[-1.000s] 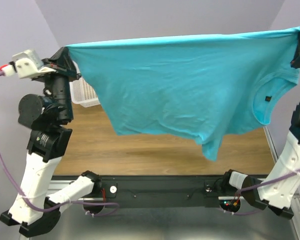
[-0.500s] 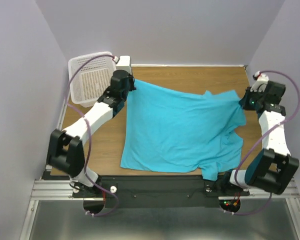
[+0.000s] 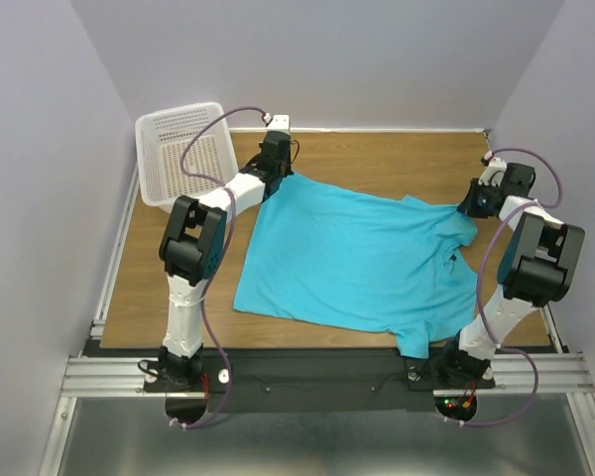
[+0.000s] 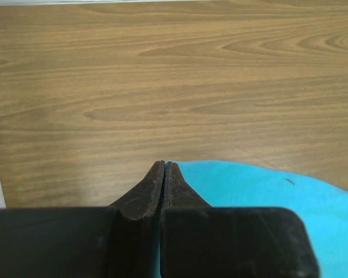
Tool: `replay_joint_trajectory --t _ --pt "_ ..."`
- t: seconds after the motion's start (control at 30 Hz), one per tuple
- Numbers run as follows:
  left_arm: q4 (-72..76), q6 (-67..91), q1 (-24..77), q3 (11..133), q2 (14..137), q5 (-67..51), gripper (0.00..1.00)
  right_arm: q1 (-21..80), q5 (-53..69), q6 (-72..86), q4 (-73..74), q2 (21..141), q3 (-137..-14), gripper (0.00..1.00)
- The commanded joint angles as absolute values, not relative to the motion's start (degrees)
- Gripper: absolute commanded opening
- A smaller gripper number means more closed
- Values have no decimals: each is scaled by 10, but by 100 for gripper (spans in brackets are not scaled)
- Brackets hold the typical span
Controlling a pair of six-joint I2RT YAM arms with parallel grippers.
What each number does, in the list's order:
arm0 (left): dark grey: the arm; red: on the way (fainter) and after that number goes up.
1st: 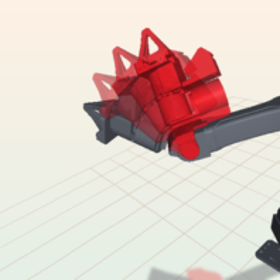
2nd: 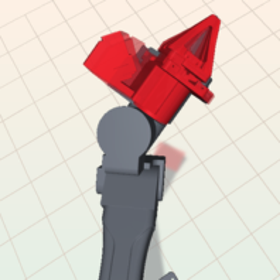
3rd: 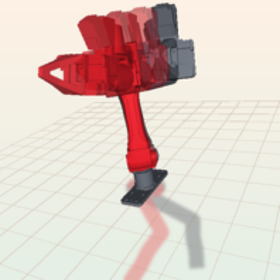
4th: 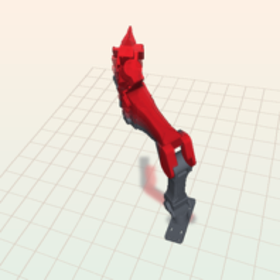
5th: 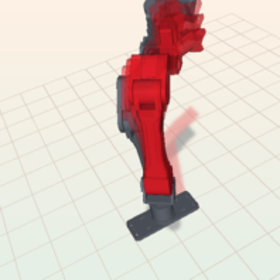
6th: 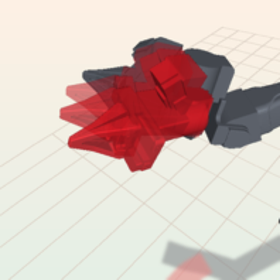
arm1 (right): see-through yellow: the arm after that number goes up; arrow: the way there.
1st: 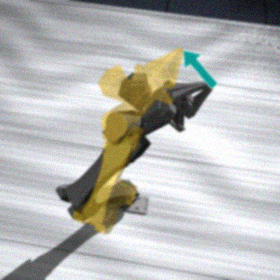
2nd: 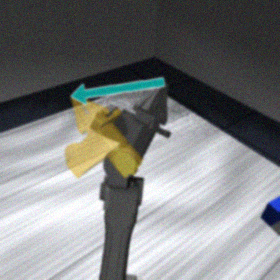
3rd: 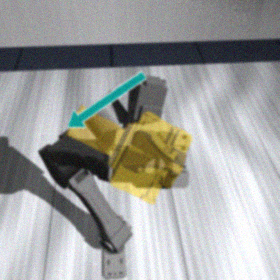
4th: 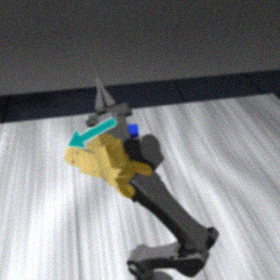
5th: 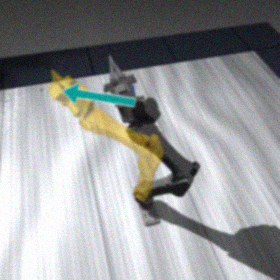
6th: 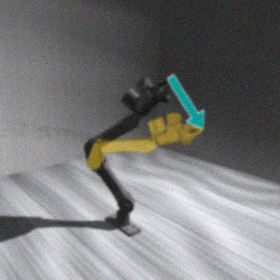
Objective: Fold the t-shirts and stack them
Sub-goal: Flatten the tshirt out
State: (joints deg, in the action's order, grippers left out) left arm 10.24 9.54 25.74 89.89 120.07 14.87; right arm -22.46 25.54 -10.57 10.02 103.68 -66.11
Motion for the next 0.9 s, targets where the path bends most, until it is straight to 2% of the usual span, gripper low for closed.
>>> replay_joint_trajectory --t 0.0,0.43,0.87 --pt "91 105 248 960 1212 179 0 -227 264 -114 39 1058 -706 1" --pt "84 107 225 995 1253 170 0 -216 288 -121 21 1151 -806 1" --pt "60 91 210 1054 1281 163 0 -216 303 -129 22 1122 -832 1"
